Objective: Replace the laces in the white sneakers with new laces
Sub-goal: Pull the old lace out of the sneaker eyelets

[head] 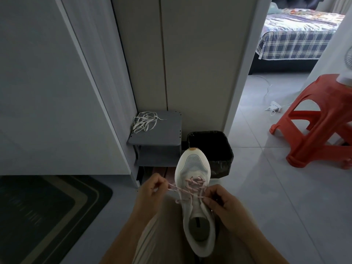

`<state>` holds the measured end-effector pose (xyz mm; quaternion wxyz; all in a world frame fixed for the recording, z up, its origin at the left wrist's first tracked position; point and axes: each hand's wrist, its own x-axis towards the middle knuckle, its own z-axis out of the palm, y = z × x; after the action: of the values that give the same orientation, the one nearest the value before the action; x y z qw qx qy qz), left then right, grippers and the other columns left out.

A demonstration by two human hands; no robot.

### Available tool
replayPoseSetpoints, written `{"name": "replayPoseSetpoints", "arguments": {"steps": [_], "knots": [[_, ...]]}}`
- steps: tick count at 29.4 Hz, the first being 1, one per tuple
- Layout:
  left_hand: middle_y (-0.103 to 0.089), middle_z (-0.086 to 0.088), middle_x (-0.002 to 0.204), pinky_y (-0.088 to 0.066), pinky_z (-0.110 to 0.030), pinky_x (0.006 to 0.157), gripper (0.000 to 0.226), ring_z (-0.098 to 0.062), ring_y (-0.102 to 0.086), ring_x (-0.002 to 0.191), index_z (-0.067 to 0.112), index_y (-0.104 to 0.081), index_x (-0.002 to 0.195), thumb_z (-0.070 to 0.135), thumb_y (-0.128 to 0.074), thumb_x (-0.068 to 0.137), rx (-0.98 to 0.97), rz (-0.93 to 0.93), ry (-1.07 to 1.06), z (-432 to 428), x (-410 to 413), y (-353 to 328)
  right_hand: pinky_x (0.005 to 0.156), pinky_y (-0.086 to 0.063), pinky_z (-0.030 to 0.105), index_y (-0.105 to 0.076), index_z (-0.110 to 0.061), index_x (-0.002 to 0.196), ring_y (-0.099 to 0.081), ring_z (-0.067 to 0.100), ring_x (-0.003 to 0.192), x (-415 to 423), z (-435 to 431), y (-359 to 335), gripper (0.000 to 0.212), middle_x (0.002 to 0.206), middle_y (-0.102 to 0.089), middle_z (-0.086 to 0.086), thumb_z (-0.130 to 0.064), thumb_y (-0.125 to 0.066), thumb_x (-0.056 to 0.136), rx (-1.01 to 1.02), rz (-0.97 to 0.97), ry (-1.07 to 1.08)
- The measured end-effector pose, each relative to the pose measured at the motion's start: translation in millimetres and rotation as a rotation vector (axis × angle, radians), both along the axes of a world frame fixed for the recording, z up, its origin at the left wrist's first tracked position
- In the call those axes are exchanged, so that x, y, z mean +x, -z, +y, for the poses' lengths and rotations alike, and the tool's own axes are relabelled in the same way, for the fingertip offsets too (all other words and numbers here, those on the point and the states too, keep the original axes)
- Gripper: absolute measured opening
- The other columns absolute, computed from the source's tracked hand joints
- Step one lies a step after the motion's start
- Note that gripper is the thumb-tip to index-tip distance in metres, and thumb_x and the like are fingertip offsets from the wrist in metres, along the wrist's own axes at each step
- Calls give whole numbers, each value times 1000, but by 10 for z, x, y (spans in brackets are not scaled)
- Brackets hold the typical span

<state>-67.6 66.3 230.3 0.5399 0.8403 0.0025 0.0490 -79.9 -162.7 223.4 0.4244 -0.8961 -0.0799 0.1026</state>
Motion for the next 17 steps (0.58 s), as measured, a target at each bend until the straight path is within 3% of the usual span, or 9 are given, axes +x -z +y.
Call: {"name": "replayPoseSetpoints", "arguments": {"steps": [3, 5, 7, 9, 12, 14, 17], "knots": [[-51, 17, 88, -38, -18, 73, 7, 3, -49, 78, 27, -50, 87, 24, -57, 87, 286, -110, 95, -46, -28, -67, 75, -54, 38, -50, -49, 93, -62, 8, 75, -13, 9, 4, 39, 85, -64, -14, -76, -37, 69, 37, 10, 31], [-53, 23, 92, -40, -20, 80, 17, 4, -52, 86, 32, -59, 94, 40, -59, 79, 536, -319, 210, -167, -23, -230, 75, -54, 38, -50, -49, 96, -62, 9, 76, -8, 16, 16, 53, 85, -64, -15, -87, -30, 64, 21, 3, 37], [-62, 21, 77, -47, -24, 71, 19, -2, -59, 73, 35, -66, 80, 41, -74, 64, 841, -486, 377, -315, 23, -311, 76, -54, 38, -50, -48, 96, -62, 9, 76, -4, 24, 47, 63, 85, -64, -14, -92, -25, 58, 32, 2, 53], [-61, 19, 63, -46, -22, 64, 27, -3, -57, 60, 36, -66, 68, 39, -86, 51, 1025, -509, 450, -394, 104, -334, 76, -53, 41, -51, -46, 95, -62, 10, 76, -2, 26, 72, 63, 84, -65, -11, -92, -28, 59, 57, 3, 75], [-60, 16, 62, -43, -25, 77, 24, -5, -55, 61, 33, -65, 68, 28, -84, 55, 1132, -510, 548, -342, 190, -333, 75, -53, 43, -52, -44, 95, -62, 12, 75, -2, 20, 85, 63, 82, -65, -9, -91, -31, 60, 59, 0, 77], [-62, 14, 68, -44, -31, 87, 23, -7, -57, 67, 31, -65, 74, 20, -80, 59, 1139, -607, 585, -282, 167, -342, 75, -53, 42, -53, -45, 95, -62, 11, 76, -4, 15, 86, 62, 83, -65, -11, -91, -31, 60, 64, 5, 80], [-62, 12, 70, -37, -36, 93, 17, -10, -58, 69, 26, -66, 78, 17, -69, 64, 1135, -672, 489, -182, 120, -383, 73, -54, 39, -52, -46, 93, -61, 8, 75, -19, 22, 55, 48, 84, -64, -14, -83, -37, 66, 37, -15, 83]]}}
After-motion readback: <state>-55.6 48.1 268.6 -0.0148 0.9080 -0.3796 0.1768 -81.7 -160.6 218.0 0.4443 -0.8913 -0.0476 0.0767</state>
